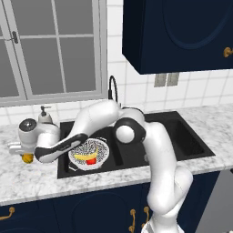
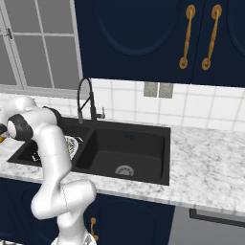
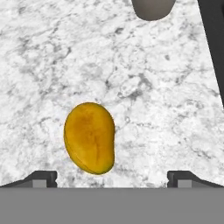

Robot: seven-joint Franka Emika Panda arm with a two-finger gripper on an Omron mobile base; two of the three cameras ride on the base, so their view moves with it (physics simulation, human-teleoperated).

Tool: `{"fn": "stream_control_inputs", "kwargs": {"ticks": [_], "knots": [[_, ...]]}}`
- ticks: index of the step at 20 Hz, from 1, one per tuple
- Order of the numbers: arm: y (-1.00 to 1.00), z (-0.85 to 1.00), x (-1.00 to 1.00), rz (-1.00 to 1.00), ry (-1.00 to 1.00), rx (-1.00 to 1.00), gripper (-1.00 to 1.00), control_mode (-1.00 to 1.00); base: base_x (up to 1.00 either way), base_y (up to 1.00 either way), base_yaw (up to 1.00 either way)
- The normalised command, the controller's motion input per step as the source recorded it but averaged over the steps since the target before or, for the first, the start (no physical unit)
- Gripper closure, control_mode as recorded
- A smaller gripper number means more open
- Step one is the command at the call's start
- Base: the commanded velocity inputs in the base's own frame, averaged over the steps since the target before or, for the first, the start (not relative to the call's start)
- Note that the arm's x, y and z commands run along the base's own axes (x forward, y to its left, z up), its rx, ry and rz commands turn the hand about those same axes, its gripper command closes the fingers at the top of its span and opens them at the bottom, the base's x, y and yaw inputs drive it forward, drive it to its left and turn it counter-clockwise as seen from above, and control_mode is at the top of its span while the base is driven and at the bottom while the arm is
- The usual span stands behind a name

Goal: Put the colander in the sink, put the apple, mango, banana in the colander, and turn on the sink faucet and pour water over the colander.

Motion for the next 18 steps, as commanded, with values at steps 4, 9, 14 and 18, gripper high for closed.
{"fn": "stream_control_inputs", "kwargs": {"ticks": [4,9,14,18], "knots": [[0.01,-0.22,0.14,0.04,-0.01,0.04,-1.00,-1.00,0.00,0.00,0.00],[0.17,-0.08,0.31,0.07,0.00,0.06,-1.00,-1.00,0.00,0.00,0.00],[0.18,-0.09,0.30,0.07,0.00,0.05,-1.00,-1.00,0.00,0.00,0.00],[0.22,-0.15,0.24,0.03,0.01,0.01,-1.00,-1.00,0.00,0.00,0.00]]}}
